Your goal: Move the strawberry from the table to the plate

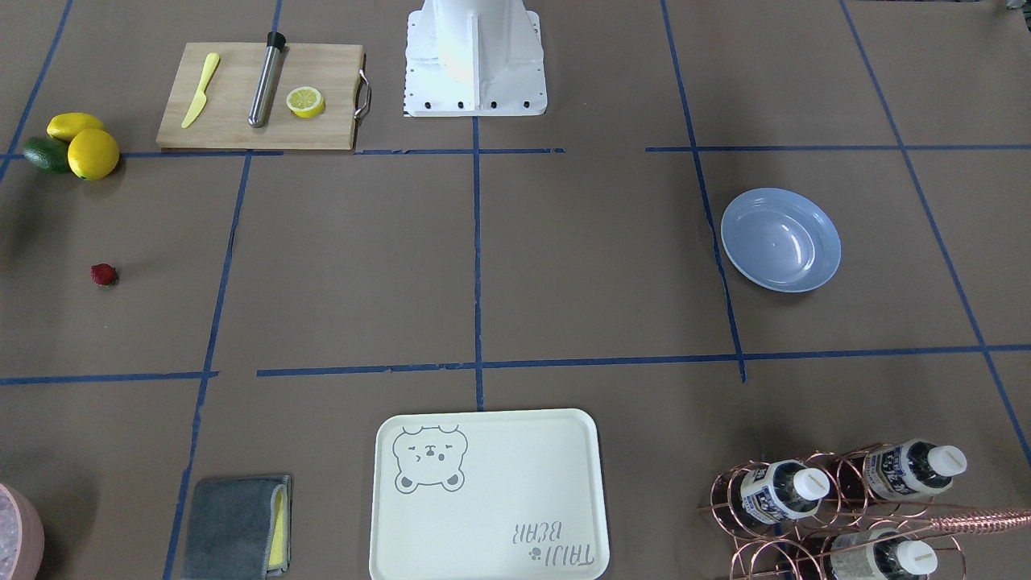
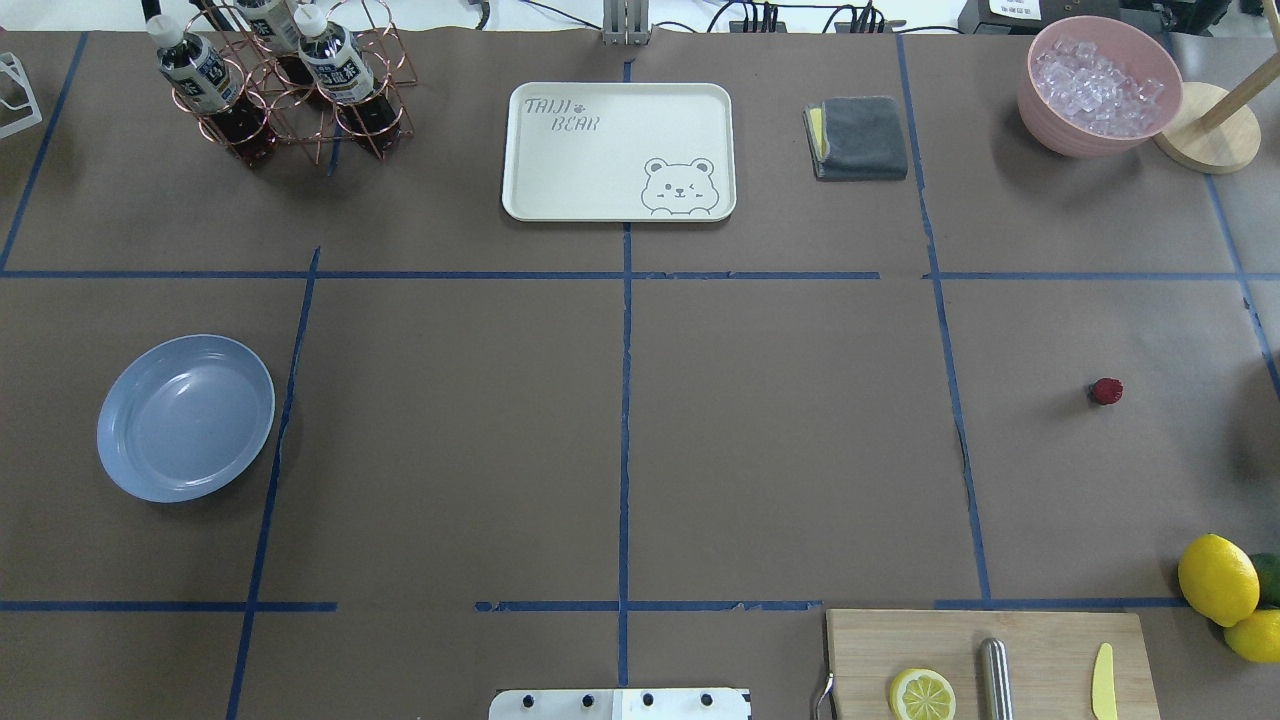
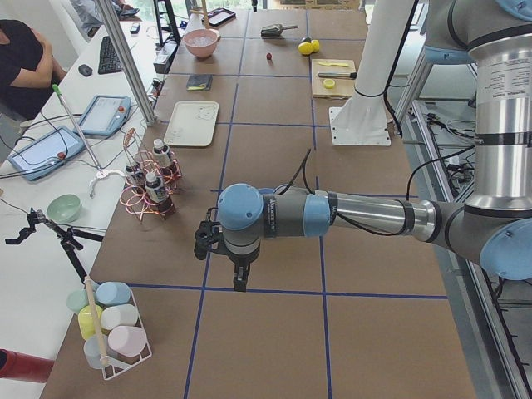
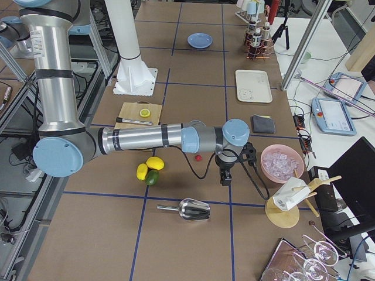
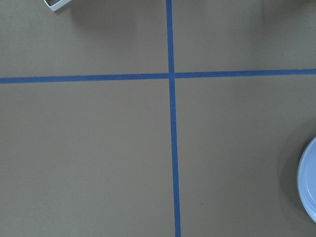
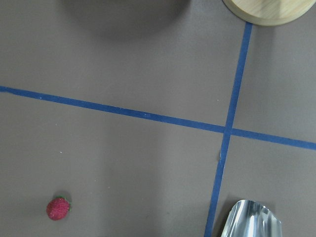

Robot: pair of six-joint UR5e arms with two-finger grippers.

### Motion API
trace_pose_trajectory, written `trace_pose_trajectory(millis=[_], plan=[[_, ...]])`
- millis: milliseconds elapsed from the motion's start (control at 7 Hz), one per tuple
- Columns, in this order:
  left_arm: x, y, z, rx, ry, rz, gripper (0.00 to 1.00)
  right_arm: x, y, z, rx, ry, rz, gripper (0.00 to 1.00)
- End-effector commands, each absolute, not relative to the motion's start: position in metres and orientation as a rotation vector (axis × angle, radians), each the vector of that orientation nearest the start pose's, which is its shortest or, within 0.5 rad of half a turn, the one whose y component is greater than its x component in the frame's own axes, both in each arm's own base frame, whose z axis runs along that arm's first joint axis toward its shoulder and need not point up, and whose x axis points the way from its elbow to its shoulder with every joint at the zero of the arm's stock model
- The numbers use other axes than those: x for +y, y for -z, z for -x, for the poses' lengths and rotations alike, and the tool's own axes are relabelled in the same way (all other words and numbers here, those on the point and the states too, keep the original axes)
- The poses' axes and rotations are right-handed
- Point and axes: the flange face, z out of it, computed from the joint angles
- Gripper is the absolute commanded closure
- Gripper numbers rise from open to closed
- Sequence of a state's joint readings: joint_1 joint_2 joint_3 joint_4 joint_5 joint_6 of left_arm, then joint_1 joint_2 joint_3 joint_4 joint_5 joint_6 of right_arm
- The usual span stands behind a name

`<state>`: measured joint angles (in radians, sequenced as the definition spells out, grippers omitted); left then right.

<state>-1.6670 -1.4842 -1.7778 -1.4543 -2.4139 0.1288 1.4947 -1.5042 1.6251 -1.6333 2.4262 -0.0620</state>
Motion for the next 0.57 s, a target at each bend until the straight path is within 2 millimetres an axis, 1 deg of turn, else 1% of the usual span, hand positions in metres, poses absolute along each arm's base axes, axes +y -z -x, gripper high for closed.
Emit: trace_pose_trajectory(millis=[0, 143, 286, 429], plan=[[-0.451, -0.589, 0.104, 0.829, -0.117, -0.193, 0.0, -0.517, -0.602, -0.019, -0.878, 0.158, -0.065, 0.0], [-0.45, -0.599, 0.104, 0.822, -0.113, -0.176, 0.0, -0.517, -0.603, -0.019, -0.878, 0.158, -0.065, 0.0], [-0.449, -0.587, 0.104, 0.819, -0.121, -0.195, 0.0, -0.517, -0.601, -0.019, -0.878, 0.161, -0.071, 0.0], [-0.442, -0.603, 0.102, 0.83, -0.114, -0.17, 0.0, -0.517, -0.602, -0.019, -0.878, 0.157, -0.066, 0.0]])
